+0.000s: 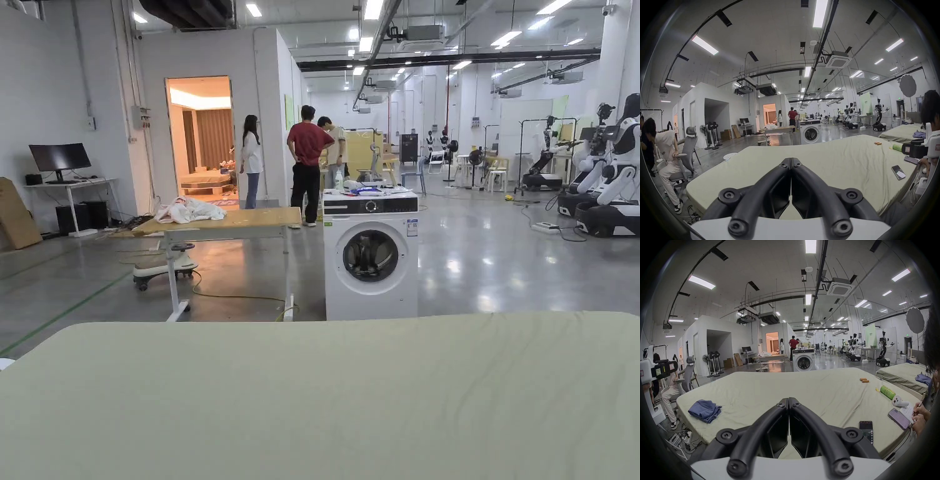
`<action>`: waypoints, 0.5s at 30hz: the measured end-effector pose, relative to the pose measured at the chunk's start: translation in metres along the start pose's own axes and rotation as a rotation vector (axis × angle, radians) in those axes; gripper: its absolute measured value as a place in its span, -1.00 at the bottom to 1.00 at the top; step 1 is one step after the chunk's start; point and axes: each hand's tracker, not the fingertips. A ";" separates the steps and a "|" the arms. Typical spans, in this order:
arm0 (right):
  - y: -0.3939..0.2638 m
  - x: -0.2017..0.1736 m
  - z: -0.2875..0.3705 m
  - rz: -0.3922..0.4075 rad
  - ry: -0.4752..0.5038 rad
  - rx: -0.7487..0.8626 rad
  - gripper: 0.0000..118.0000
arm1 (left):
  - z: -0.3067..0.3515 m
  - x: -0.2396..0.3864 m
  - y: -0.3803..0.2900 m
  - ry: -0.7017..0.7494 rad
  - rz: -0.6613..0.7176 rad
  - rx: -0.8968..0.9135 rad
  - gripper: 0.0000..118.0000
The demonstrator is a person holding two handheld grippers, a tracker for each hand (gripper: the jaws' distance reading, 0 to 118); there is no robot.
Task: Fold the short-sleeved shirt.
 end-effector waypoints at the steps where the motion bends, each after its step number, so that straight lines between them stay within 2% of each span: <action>1: 0.001 0.000 -0.001 -0.001 -0.002 0.004 -1.00 | -0.001 0.000 0.001 0.001 0.005 0.000 -0.99; 3: 0.002 0.001 -0.002 -0.009 -0.003 0.017 -1.00 | -0.003 0.000 0.002 -0.007 0.017 -0.004 -0.96; 6: 0.006 0.004 -0.002 -0.027 0.014 0.033 -0.69 | -0.006 0.003 0.007 -0.042 0.010 -0.039 -0.81; 9: 0.009 0.004 -0.002 -0.022 0.011 0.047 -0.33 | -0.006 0.005 0.008 -0.044 0.006 -0.039 -0.24; 10: 0.009 0.004 -0.001 -0.019 0.003 0.054 -0.16 | -0.007 0.006 0.008 -0.042 0.007 -0.037 0.12; 12: 0.011 0.005 -0.001 -0.018 -0.012 0.053 0.21 | -0.006 0.006 0.008 -0.026 0.009 -0.022 0.51; 13: 0.012 0.006 -0.001 -0.019 -0.012 0.051 0.41 | -0.006 0.005 0.009 -0.020 0.011 -0.019 0.64; 15: 0.011 0.008 0.000 -0.030 -0.013 0.051 0.67 | -0.006 0.004 0.010 -0.020 0.017 -0.020 0.68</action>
